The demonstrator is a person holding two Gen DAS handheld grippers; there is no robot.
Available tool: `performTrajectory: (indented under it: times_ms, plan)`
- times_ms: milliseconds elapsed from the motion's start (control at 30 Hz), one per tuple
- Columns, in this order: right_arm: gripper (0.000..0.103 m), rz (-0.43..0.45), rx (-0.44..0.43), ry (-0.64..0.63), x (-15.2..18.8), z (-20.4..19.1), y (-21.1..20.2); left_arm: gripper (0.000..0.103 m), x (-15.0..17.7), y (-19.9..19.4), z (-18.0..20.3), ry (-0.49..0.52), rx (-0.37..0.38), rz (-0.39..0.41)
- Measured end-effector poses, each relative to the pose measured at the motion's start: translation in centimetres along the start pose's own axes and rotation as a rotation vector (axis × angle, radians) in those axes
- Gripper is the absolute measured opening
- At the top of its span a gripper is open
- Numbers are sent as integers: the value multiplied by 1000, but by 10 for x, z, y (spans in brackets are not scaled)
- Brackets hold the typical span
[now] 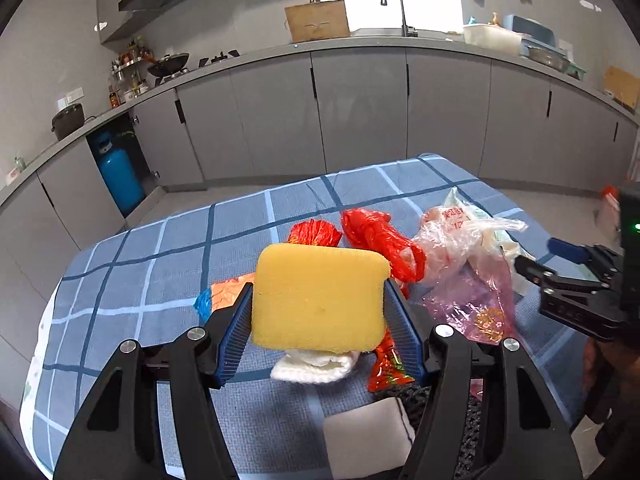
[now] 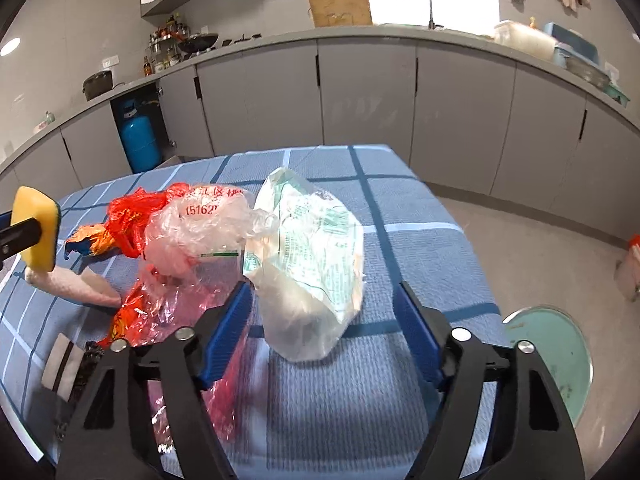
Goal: Collect trash
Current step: 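Carry the sponge and clear bag to the teal bucket and release both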
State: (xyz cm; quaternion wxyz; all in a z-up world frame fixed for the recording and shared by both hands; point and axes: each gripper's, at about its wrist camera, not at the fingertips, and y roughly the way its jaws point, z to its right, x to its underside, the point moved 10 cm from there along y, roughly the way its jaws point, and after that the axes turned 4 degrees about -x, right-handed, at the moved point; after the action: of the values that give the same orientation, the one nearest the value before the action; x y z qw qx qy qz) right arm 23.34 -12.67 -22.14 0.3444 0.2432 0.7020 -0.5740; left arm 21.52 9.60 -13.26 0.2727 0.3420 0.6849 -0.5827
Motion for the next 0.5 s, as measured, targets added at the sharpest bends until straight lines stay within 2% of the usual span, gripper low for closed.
performTrajectory:
  times_ms: [33,67,100,267,500]
  plan:
    - [54,-14,-13,-3,1,-1,5,63,0,0,0,1,1,-1]
    - [32,-38,-30,-3,3,-2,10,63,0,1,1,2,4,-4]
    - [28,-53,-41,-3,6,-3,13,63,1,1,2,2,4,-3]
    - [18,-7,-50,-5,4,0,2,63,-8,-1,9,17,8,13]
    - [14,89,22,64,-7,42,-33,63,-34,-8,57,80,59,64]
